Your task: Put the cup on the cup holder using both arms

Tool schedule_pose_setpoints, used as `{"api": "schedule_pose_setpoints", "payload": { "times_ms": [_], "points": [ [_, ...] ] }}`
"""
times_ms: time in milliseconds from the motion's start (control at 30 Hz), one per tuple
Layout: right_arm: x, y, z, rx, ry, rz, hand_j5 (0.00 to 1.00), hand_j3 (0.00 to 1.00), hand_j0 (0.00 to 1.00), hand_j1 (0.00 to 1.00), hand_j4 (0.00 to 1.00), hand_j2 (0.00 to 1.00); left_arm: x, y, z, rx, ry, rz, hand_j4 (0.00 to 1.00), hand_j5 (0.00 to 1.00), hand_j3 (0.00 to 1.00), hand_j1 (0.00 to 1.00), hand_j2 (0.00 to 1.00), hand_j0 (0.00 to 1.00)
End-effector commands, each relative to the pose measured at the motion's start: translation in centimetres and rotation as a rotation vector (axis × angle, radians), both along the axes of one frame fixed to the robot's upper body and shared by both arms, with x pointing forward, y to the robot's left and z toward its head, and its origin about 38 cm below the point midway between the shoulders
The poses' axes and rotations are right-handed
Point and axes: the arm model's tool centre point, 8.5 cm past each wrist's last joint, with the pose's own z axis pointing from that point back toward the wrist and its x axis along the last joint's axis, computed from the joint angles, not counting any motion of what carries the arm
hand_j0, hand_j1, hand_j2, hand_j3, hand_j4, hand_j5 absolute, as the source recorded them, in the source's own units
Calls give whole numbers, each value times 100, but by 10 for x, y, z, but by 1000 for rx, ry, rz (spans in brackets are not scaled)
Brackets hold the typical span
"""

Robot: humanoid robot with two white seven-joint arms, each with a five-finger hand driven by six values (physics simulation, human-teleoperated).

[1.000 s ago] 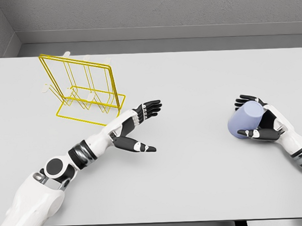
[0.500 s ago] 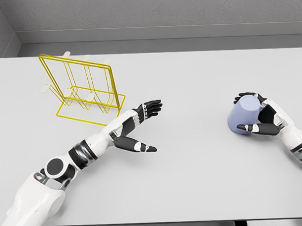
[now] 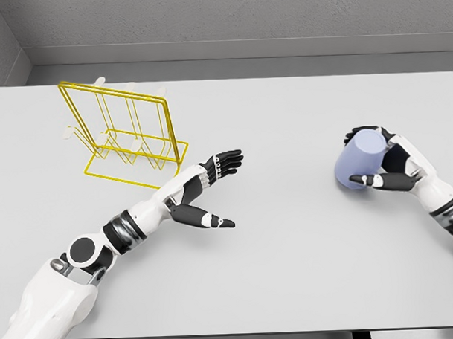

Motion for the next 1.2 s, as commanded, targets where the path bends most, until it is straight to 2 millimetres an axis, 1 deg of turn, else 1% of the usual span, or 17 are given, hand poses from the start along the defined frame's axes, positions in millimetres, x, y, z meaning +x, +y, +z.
{"api": "schedule_pose_setpoints", "payload": {
  "times_ms": [0, 167, 400, 533, 600, 633, 800, 833, 933, 967, 1033, 1067, 1167],
  "points": [
    [1, 7, 1, 21, -7, 8, 68, 68, 68, 68, 68, 68, 0, 0, 0, -5, 2, 0, 100, 100, 100, 100, 100, 100],
    [6, 27, 4, 61, -29, 35, 68, 68, 68, 68, 68, 68, 0, 0, 0, -5, 2, 0, 100, 100, 100, 100, 100, 100],
    [8, 59, -4, 88, -27, 83, 68, 68, 68, 68, 68, 68, 0, 0, 0, -5, 2, 0, 100, 100, 100, 100, 100, 100],
    [9, 73, -7, 82, -29, 109, 69, 69, 69, 69, 69, 69, 1, 1, -1, -3, 4, 3, 100, 100, 100, 100, 100, 100],
    [9, 82, -9, 101, -29, 116, 69, 69, 69, 69, 69, 69, 2, 1, -4, -2, 13, 11, 100, 100, 100, 100, 100, 100],
    [10, 83, -9, 100, -31, 119, 69, 69, 69, 69, 69, 69, 2, -1, -4, -9, 15, 13, 100, 100, 100, 100, 100, 100],
    [9, 101, -13, 101, -35, 144, 69, 69, 69, 69, 69, 69, 5, -2, -16, -14, 49, 30, 100, 100, 100, 100, 100, 100],
    [9, 102, -14, 99, -33, 148, 69, 69, 69, 69, 69, 69, 7, 0, -19, -7, 58, 39, 100, 100, 100, 100, 100, 100],
    [9, 106, -13, 97, -37, 157, 69, 69, 69, 69, 69, 69, 8, -6, -27, -17, 84, 47, 100, 100, 100, 100, 100, 100],
    [10, 111, -14, 101, -36, 166, 69, 69, 69, 69, 69, 69, 9, -6, -28, -10, 81, 47, 100, 100, 100, 100, 100, 100],
    [10, 118, -14, 93, -41, 183, 69, 69, 69, 69, 69, 69, 13, -13, -25, 36, 41, 39, 100, 100, 100, 100, 100, 100],
    [10, 124, -14, 100, -43, 189, 69, 69, 69, 69, 69, 69, 13, -13, -25, 36, 41, 39, 100, 100, 100, 100, 100, 100],
    [8, 133, -16, 104, -39, 207, 69, 69, 69, 69, 69, 69, 17, -15, -21, 34, 29, 38, 100, 100, 100, 100, 100, 100]
  ]
}}
